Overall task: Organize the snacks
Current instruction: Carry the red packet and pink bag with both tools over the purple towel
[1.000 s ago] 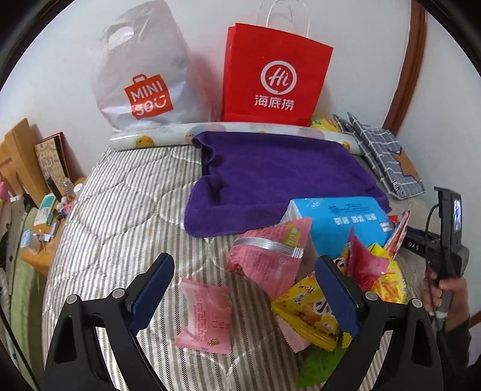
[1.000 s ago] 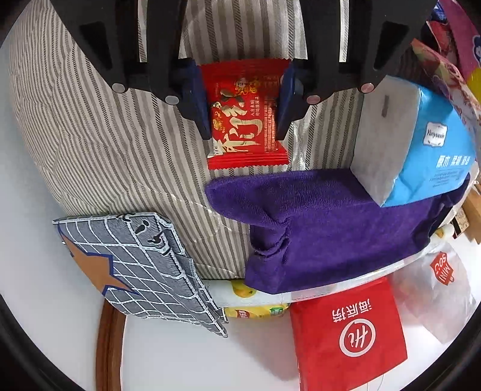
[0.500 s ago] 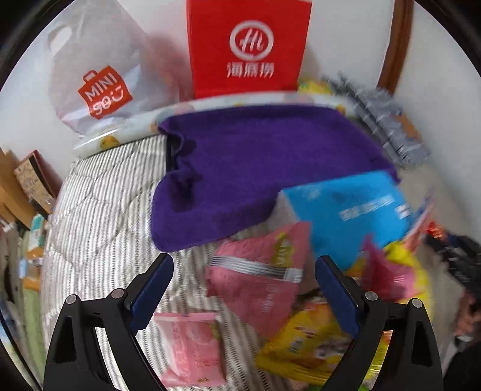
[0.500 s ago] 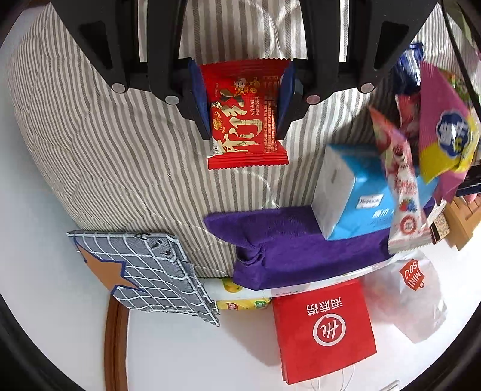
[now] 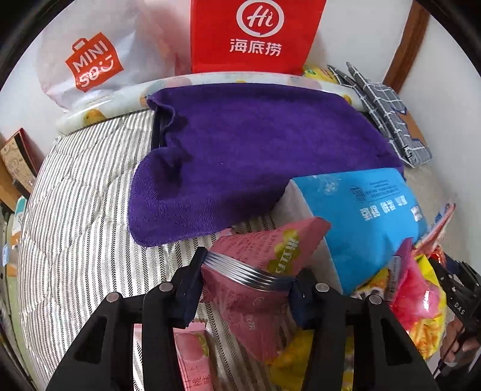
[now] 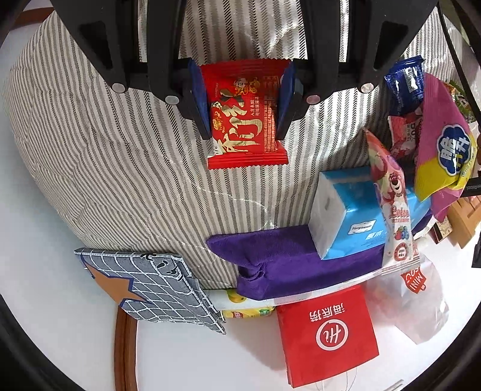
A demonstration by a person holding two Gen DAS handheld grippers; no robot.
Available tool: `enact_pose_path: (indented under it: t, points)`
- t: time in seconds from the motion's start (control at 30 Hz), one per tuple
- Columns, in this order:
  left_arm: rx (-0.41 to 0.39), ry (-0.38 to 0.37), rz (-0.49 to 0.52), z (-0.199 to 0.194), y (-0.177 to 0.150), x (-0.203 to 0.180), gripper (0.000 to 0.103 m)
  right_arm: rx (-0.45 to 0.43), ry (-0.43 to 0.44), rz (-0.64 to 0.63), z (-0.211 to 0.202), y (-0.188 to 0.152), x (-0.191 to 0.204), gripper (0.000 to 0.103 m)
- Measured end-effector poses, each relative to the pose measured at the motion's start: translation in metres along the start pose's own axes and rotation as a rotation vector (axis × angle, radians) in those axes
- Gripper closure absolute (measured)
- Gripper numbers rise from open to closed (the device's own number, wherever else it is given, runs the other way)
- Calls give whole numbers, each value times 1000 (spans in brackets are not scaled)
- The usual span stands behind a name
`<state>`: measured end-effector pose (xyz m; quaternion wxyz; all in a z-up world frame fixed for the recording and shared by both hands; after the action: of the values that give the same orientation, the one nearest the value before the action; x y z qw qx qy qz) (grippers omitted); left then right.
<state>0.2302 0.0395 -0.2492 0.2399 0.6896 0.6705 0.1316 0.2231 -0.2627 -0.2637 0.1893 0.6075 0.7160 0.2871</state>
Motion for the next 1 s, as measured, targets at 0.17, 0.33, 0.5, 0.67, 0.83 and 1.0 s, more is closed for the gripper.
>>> enact_pose_path:
  t: [0.17, 0.33, 0.5, 0.67, 0.83, 1.0]
  points:
    - [-59, -45, -30, -27, 4, 3, 57, -19, 0, 15, -10, 2, 2, 64]
    - [-114, -75, -42, -55, 10, 2, 57, -17, 11, 70, -17, 4, 5, 64]
    - [-148, -98, -34, -80, 5, -7, 57, -30, -2, 67, -33, 9, 8, 64]
    - [-170, -140, -35, -96, 0, -20, 57, -74, 3, 40, -58, 20, 20, 64]
    - [-174, -185, -38, -105, -2, -35, 57, -117, -2, 16, -77, 35, 31, 64]
    - [-176, -224, -28, -113, 2, -54, 57, -142, 8, -11, -90, 54, 42, 64]
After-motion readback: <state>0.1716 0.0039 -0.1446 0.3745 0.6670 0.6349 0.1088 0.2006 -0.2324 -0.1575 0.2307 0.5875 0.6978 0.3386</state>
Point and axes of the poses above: each gripper's, at about its wrist camera, not at the fingertips, and z roughly the way its jaws point, x to its left, y to its top, the point moved 10 cm from there along z, roughly the way its jaws point, and after that the axes turned 1 degree about -y, right-handed, at the moved point
